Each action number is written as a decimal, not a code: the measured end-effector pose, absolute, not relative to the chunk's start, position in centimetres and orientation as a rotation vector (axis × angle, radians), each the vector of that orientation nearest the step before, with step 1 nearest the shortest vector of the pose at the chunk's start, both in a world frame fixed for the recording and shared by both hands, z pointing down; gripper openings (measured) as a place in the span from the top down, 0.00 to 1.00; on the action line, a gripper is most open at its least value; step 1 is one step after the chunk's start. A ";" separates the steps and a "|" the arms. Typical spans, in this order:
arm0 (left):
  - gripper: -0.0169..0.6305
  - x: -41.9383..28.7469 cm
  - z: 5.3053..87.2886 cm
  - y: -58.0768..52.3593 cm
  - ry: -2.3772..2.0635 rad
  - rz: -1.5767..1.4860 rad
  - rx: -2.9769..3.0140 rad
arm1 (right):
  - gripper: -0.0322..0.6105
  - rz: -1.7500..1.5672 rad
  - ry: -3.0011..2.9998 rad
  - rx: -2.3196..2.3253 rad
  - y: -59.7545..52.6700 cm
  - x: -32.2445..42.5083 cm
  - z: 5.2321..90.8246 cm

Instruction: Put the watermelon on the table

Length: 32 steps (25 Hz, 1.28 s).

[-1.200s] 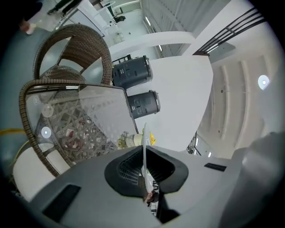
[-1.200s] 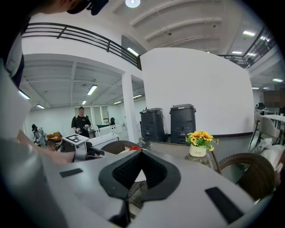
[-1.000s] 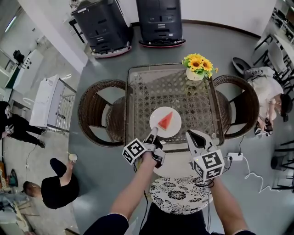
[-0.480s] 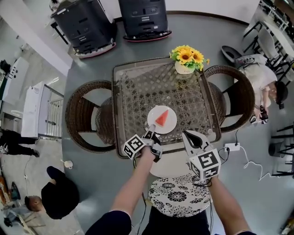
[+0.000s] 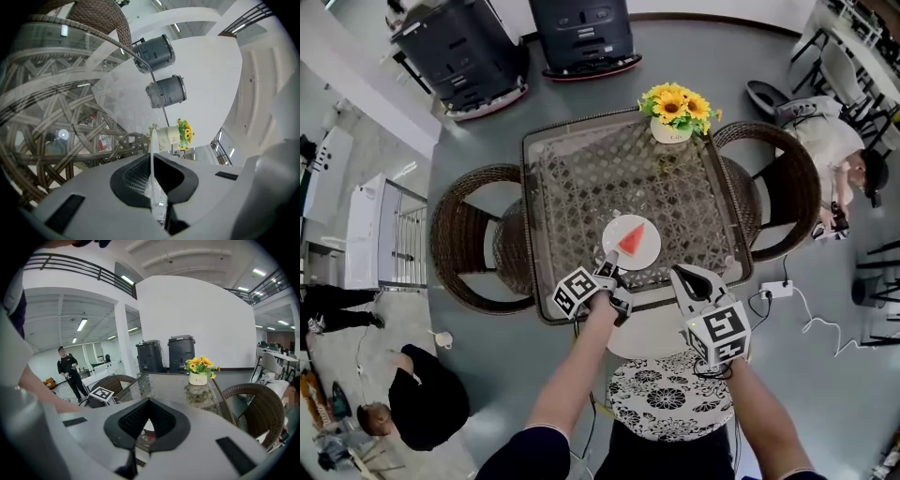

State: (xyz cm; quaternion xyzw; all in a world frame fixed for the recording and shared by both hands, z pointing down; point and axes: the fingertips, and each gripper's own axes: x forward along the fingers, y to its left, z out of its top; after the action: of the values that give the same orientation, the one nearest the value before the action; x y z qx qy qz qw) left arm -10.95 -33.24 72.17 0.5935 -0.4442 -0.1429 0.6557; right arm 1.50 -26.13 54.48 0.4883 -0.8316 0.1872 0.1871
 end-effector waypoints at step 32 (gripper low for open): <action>0.86 -10.8 72.6 -33.9 -1.307 0.273 1.626 | 0.95 0.587 -2.334 1.410 -26.2 3.2 55.0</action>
State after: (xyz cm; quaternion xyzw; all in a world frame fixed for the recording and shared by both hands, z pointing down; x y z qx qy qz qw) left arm -10.83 -33.93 72.62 0.6712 -0.5396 0.1125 0.4957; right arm 3.22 -26.24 55.04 0.4978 -0.8237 0.2073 0.1752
